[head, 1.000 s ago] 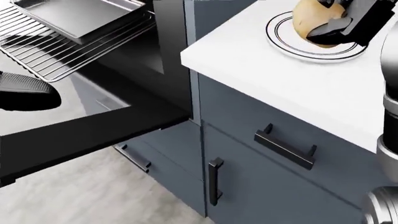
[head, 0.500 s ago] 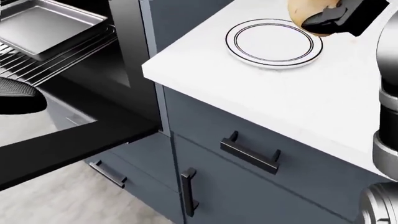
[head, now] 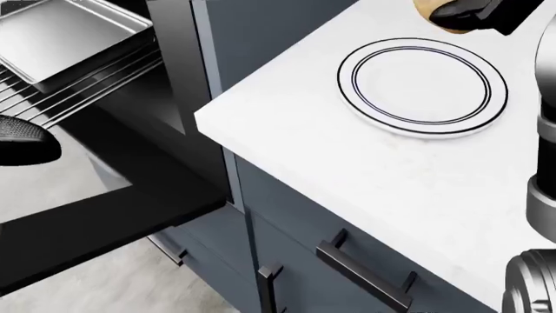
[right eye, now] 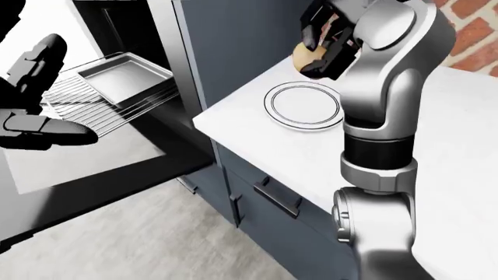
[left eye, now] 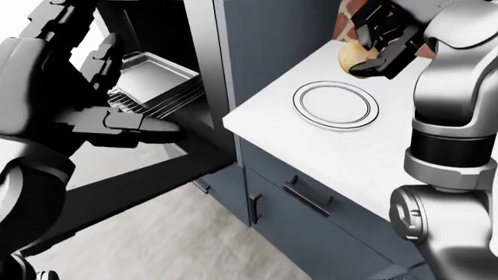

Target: Pick the potato from the oven and place it on the plate on the counter.

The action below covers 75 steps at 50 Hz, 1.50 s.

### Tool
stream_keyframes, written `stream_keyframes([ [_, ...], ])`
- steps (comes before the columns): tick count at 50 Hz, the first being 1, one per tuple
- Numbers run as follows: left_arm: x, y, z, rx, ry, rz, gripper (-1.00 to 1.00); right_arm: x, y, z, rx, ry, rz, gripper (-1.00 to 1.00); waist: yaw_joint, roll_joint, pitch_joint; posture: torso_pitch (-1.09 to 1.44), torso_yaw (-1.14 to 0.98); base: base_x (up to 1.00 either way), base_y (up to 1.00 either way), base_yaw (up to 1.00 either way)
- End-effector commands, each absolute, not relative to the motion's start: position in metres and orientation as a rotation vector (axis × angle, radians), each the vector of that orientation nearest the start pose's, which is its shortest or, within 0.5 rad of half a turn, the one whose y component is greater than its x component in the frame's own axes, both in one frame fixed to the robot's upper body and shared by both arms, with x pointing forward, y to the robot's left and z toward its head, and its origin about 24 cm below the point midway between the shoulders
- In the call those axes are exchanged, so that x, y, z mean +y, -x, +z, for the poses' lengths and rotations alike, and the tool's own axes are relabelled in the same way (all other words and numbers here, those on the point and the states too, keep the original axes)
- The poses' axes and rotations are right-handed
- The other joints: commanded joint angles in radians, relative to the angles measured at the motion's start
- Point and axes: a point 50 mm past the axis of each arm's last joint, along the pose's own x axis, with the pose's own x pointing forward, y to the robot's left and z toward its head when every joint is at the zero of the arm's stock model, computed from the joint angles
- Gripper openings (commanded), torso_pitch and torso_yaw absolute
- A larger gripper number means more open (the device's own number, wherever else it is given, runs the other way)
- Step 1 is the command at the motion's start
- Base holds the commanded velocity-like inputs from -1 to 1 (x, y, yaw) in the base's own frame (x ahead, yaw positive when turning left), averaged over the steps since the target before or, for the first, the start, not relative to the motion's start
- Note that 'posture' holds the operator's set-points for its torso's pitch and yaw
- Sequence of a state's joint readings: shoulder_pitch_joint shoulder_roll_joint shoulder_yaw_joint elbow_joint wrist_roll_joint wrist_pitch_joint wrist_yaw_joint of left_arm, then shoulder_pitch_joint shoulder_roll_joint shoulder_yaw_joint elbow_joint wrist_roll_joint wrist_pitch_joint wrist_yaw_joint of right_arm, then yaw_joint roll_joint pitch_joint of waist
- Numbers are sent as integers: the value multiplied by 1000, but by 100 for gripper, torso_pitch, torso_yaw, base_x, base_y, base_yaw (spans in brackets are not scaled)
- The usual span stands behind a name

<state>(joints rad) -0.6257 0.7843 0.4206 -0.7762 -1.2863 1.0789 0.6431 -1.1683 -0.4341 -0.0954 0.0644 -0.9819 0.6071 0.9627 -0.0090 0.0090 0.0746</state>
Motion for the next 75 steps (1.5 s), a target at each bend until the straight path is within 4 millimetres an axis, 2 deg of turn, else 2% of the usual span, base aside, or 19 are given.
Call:
stream_keyframes([
  [1,196,-211,317,-345,-65,-38,100,-194,-328,364,-74,1023,-35,-100,3,7,-23,0,0,0,0,0],
  [4,196,-213,317,-345,-67,-39,100,-195,-327,365,-73,1024,-36,-100,-5,30,-32,0,0,0,0,0],
  [6,196,-212,319,-347,-67,-40,100,-194,-326,366,-73,1026,-31,-100,-12,62,-34,0,0,0,0,0],
  [7,196,-212,319,-347,-67,-39,100,-193,-327,366,-73,1027,-29,-100,-16,65,-32,0,0,0,0,0],
  [8,196,-212,318,-347,-66,-39,100,-192,-327,365,-71,1028,-27,-100,-14,63,-23,0,0,0,0,0],
  [13,195,-210,319,-350,-67,-40,100,-191,-327,363,-45,1045,-15,-100,-20,66,-32,0,0,0,0,0],
  [20,195,-211,316,-346,-65,-41,100,-183,-339,351,-23,1068,7,-100,-24,61,-36,0,0,0,0,0],
  [28,195,-212,315,-348,-65,-43,100,-174,-347,341,20,1139,30,-100,-25,60,-33,0,0,0,0,0],
  [37,195,-211,317,-348,-63,-43,100,-181,-361,320,97,1266,-15,-100,-26,60,-30,0,0,0,0,0],
  [51,194,-214,314,-344,-63,-46,100,-192,-392,302,170,1299,-85,-100,-22,64,-35,0,0,0,0,0],
  [60,196,-214,316,-347,-60,-47,100,-189,-410,297,173,1317,-113,-100,-19,67,-38,0,0,0,0,0],
  [75,201,-213,314,-346,-53,-38,100,-183,-421,281,193,1307,-118,-100,-13,71,-42,0,0,0,0,0],
])
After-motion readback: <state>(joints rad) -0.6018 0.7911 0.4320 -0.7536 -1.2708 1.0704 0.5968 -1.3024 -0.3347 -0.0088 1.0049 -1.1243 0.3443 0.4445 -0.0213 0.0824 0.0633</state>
